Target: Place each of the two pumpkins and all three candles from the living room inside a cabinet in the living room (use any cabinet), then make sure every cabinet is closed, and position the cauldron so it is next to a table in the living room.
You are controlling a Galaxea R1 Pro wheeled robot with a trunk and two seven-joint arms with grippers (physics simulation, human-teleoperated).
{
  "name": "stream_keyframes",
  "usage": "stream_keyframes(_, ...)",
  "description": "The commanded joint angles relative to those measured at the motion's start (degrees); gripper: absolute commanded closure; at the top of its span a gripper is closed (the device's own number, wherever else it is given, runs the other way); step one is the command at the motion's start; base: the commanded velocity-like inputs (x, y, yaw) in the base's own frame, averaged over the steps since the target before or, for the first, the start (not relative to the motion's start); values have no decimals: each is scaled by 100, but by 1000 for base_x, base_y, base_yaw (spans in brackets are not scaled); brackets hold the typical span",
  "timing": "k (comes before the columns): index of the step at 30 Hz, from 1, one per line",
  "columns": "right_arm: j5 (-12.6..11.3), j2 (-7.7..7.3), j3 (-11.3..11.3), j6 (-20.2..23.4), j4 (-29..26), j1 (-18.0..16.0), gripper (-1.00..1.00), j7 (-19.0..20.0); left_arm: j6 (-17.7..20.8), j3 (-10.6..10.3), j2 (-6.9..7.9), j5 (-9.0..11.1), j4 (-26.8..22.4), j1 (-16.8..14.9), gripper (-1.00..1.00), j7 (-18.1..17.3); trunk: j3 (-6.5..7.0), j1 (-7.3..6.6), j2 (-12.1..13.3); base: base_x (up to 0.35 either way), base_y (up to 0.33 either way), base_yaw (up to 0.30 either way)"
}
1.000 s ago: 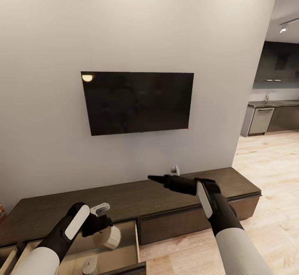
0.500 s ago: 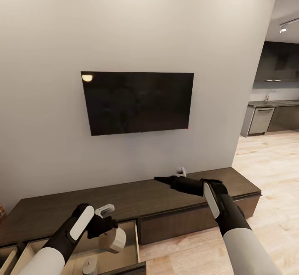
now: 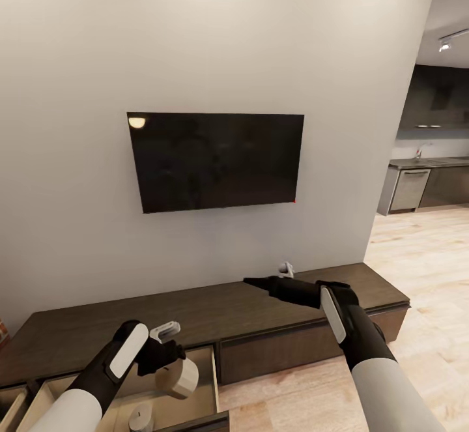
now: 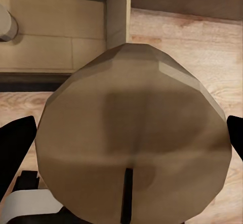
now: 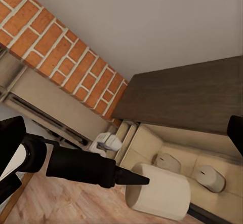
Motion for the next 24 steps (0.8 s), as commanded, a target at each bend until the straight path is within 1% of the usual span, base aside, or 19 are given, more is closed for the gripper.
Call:
stream_keyframes(1, 3, 4, -15, 27, 0, -5, -100, 17, 4, -27, 6, 58, 6, -4, 100, 52, -8, 0, -5, 0, 0, 0)
stream_keyframes(12, 11, 4, -13, 27, 9, -5, -100, -17, 0, -29, 3, 50, 112, -4, 100, 44, -8, 0, -5, 1, 0, 0)
stream_keyframes(16, 11, 2, -13, 27, 9, -5, -100, -18, -4, -62, 3, 49, 123, -4, 100, 50, -8, 0, -5, 134, 0, 0)
stream_keyframes(20, 11, 8, -13, 27, 7, -5, -100, -3, -17, -77, 3, 44, 126, -5, 100, 81, -8, 0, -5, 51, 0, 0)
stream_keyframes(24, 11, 10, -13, 27, 2, -5, -100, 21, -54, -84, 8, 12, 181, -4, 100, 132, -8, 0, -5, 160, 25, 0)
